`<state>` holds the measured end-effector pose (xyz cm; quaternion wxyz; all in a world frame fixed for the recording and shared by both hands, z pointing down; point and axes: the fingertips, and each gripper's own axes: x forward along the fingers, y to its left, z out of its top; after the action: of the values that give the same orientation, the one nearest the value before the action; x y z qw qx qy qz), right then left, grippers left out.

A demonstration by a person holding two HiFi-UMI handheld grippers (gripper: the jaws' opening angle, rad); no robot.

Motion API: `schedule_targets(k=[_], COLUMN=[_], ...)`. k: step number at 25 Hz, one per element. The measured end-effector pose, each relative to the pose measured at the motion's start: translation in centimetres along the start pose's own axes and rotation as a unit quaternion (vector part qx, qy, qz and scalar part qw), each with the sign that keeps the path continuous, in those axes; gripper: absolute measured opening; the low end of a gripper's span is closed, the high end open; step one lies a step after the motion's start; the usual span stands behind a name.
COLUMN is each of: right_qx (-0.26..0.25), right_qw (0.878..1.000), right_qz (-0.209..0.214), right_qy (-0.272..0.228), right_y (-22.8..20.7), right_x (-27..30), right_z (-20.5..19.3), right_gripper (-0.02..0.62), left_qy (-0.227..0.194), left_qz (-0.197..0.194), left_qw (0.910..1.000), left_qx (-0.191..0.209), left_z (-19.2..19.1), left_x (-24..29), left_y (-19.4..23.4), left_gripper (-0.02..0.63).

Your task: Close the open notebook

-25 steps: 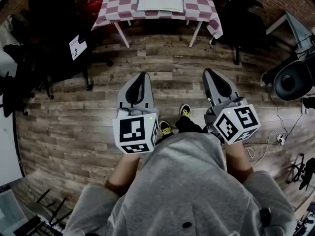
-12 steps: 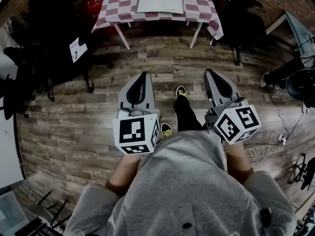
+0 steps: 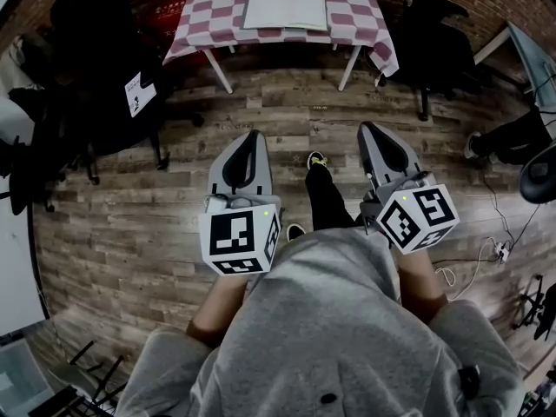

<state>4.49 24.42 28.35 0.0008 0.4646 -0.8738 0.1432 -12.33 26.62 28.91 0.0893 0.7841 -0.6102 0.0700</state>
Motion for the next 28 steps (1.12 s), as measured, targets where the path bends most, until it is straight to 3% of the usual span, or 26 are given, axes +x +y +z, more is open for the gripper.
schedule_targets(k=[8,16,28], right_qx=[-0.005,-0.02,0.002], right_qw=[1.0,0.999,0.998], right_qz=[0.008,-0.014,-0.014], right_qy=[0.013,0.024,0.057], right_y=[-3.0,-7.7,-13.2], right_x=[3.2,5.7,13.3], right_z=[0.5,2.2,1.5], right_gripper=[0.026,0.026,0.026], left_qy=[0.009,0.02,0.059], left_qz=[0.0,-0.016,-0.022], left_qw=[1.0,0.9997,0.998], left_qx=[-0.003,-0.003,-0.011], left_z=[0.1,0.5,-0.5], left_x=[4.2,9.8,19.1], left_y=[0.8,1.0,2.1], left_gripper=[0.009,0.009,0.009])
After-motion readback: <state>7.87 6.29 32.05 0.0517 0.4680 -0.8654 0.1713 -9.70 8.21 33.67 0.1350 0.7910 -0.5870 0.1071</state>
